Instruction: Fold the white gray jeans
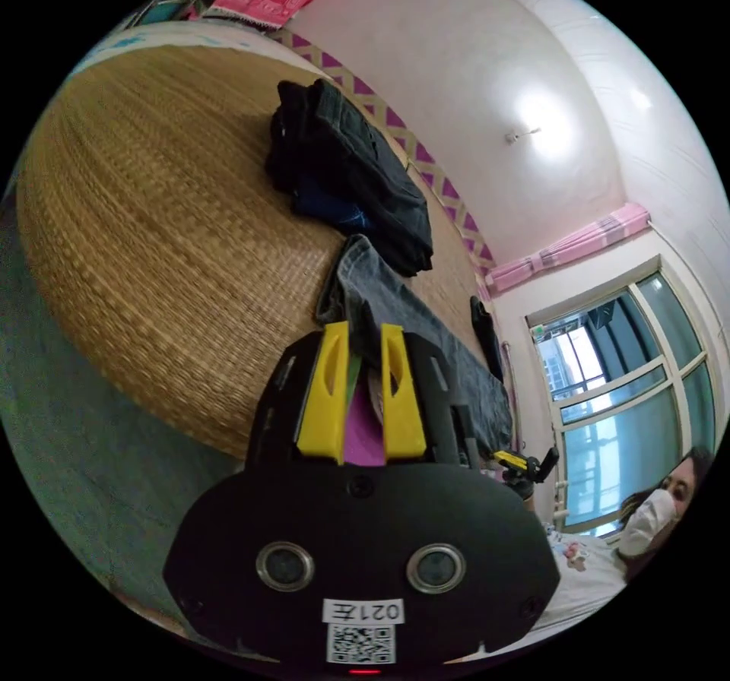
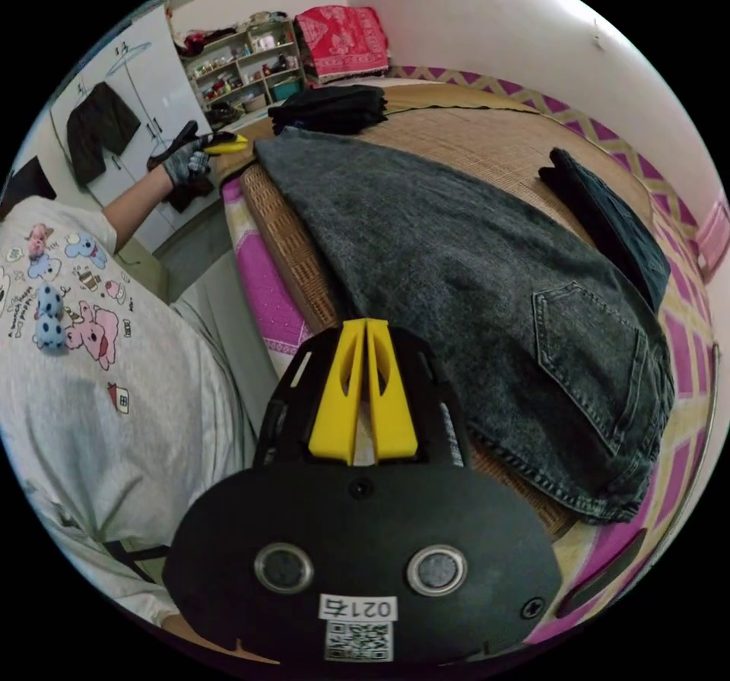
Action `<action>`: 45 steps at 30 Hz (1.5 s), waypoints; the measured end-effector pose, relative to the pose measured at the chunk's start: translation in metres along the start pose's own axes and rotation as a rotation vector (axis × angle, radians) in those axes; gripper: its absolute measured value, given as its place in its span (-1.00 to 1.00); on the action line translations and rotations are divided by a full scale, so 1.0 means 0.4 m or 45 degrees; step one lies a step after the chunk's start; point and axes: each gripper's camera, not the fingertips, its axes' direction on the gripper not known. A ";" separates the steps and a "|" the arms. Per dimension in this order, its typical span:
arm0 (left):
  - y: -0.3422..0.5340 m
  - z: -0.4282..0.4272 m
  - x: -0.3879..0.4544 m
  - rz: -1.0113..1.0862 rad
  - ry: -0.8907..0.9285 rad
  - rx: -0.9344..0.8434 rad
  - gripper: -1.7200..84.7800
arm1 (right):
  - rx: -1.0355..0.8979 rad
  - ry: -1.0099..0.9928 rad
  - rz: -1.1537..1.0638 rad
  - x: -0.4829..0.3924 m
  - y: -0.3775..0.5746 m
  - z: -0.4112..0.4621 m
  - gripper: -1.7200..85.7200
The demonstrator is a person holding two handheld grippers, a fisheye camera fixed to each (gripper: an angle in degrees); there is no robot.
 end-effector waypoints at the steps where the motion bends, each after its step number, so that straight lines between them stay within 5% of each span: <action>1: 0.006 0.014 -0.002 -0.026 0.006 -0.019 -0.73 | 0.025 -0.014 0.019 0.004 0.010 -0.009 -0.97; 10: 0.096 0.190 -0.026 -0.278 0.072 0.044 -0.70 | 0.139 -0.080 0.074 0.014 0.082 -0.066 -0.97; 16: 0.185 0.310 -0.024 -0.356 0.167 0.170 -0.92 | 0.212 -0.086 0.142 0.045 0.144 -0.109 -0.97; 22: 0.270 0.354 0.151 -0.093 0.108 0.254 -0.96 | 0.304 -0.030 0.242 0.098 0.252 -0.199 -0.97; 28: 0.413 0.461 0.574 0.458 0.017 0.262 -0.97 | 0.416 0.063 0.408 0.186 0.403 -0.298 -0.97; 35: 0.795 0.927 1.067 1.163 -0.042 -0.092 -0.96 | 0.563 0.051 0.578 0.271 0.564 -0.371 -0.97; 41: 1.127 1.458 1.092 1.322 -0.263 -0.581 -0.97 | 0.553 0.039 0.631 0.297 0.641 -0.367 -0.97; 45: 1.193 1.463 1.096 1.291 -0.172 -0.440 -0.96 | 0.541 0.053 0.645 0.308 0.676 -0.374 -0.96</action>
